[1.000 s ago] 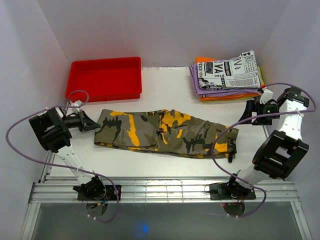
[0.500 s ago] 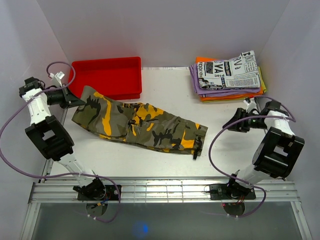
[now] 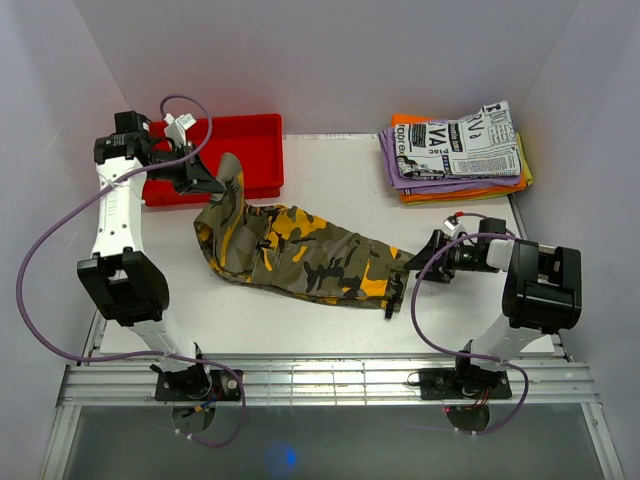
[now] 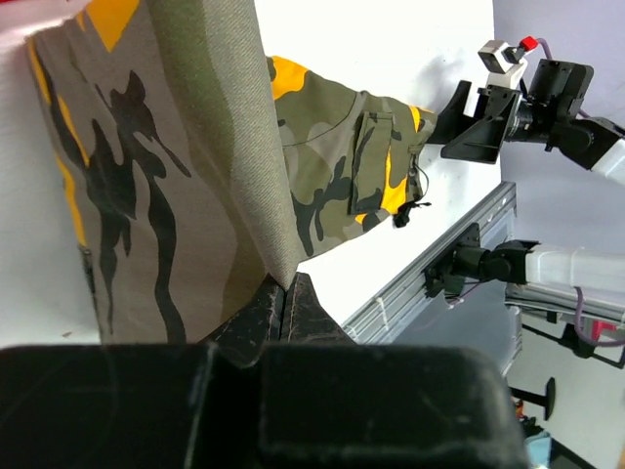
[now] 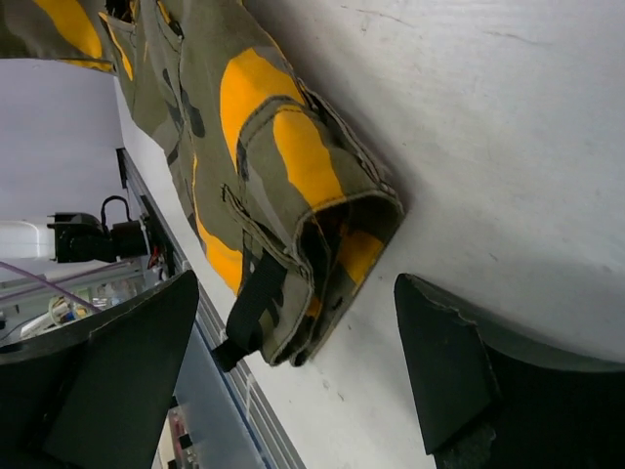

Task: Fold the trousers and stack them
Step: Fold the trousers

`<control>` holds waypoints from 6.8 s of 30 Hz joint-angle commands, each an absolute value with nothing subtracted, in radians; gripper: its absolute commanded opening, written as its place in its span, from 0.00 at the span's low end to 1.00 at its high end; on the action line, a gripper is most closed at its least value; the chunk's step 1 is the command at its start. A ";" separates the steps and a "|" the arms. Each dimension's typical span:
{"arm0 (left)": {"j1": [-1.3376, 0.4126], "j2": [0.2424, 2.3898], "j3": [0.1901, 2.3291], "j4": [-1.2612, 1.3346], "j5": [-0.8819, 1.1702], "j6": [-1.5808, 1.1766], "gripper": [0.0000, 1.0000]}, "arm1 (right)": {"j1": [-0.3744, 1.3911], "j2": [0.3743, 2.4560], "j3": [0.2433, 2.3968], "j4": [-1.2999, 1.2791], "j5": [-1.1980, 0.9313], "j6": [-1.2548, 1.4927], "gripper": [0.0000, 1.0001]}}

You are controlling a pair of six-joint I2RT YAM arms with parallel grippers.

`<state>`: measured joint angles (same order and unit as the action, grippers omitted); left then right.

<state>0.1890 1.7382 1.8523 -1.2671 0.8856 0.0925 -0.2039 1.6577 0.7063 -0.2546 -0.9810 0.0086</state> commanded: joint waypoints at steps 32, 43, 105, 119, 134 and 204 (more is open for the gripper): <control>-0.778 1.812 1.678 -0.657 0.141 -0.681 0.00 | -0.091 1.789 0.715 -0.144 -0.853 0.100 0.08; -0.905 1.878 1.729 -0.641 0.034 -0.807 0.00 | -0.083 1.795 0.721 -0.140 -0.857 0.109 0.08; -0.997 2.278 1.908 -0.600 0.077 -0.976 0.28 | -0.083 1.796 0.779 -0.225 -0.891 0.086 0.16; -0.809 1.953 1.830 -0.453 0.149 -0.620 0.98 | -0.195 1.734 1.124 -0.724 -0.770 -0.342 0.55; -0.160 1.733 1.649 -0.826 1.167 -0.025 0.69 | 0.119 1.571 1.081 -0.637 -1.176 -0.161 0.75; -0.192 1.742 1.125 -0.426 1.069 -0.394 0.64 | 0.219 1.489 0.666 -0.166 -1.055 0.328 0.63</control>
